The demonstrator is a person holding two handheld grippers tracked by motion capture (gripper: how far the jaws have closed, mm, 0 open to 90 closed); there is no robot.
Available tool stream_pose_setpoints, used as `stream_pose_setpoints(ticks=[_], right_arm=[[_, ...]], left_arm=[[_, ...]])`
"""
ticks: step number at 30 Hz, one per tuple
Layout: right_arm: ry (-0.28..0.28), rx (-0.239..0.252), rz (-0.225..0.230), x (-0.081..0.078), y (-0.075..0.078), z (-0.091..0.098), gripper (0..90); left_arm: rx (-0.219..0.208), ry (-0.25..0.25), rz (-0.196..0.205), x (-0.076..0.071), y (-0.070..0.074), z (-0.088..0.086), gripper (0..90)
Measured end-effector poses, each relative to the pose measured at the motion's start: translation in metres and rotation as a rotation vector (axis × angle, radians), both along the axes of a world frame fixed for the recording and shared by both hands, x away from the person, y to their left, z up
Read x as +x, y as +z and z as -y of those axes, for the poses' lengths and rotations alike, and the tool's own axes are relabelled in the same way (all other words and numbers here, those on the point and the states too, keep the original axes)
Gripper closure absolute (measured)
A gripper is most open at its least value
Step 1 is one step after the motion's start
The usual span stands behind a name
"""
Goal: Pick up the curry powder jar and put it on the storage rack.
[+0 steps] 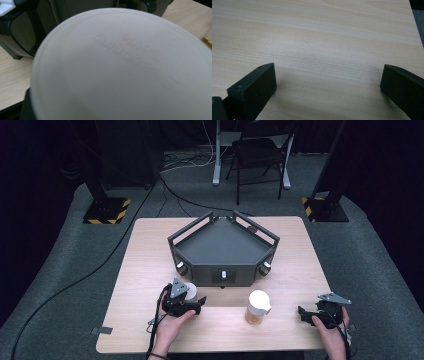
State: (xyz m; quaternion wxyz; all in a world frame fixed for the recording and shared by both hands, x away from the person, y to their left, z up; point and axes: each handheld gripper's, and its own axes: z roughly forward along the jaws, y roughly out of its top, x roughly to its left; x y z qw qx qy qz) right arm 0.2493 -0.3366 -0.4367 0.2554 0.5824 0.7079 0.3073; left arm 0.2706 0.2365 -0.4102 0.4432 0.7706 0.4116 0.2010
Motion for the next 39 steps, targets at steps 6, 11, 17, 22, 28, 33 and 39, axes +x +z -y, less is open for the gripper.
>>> stream_pose_setpoints(ticks=[6, 11, 17, 22, 28, 33, 39], right_arm=[[0.000, 0.000, 0.000, 0.000, 0.000, 0.000, 0.0], [0.000, 0.000, 0.000, 0.000, 0.000, 0.000, 0.0], [0.000, 0.000, 0.000, 0.000, 0.000, 0.000, 0.0], [0.000, 0.000, 0.000, 0.000, 0.000, 0.000, 0.0], [0.003, 0.001, -0.001, 0.000, 0.000, 0.000, 0.0], [0.005, 0.000, 0.000, 0.001, 0.000, 0.000, 0.0], [0.006, 0.000, 0.000, 0.001, 0.000, 0.000, 0.0]], left_arm=[[0.020, 0.016, 0.043, -0.006, -0.002, 0.003, 35.5], [0.031, 0.007, 0.050, -0.006, 0.002, 0.003, 36.0], [0.027, 0.000, 0.062, -0.005, 0.014, 0.001, 36.1], [0.027, -0.004, 0.070, -0.005, 0.024, -0.001, 36.1], [0.027, -0.013, 0.067, 0.001, 0.043, -0.005, 36.2], [0.033, -0.017, 0.075, 0.005, 0.058, -0.006, 36.1], [0.053, -0.032, 0.081, 0.010, 0.076, -0.004, 36.1]])
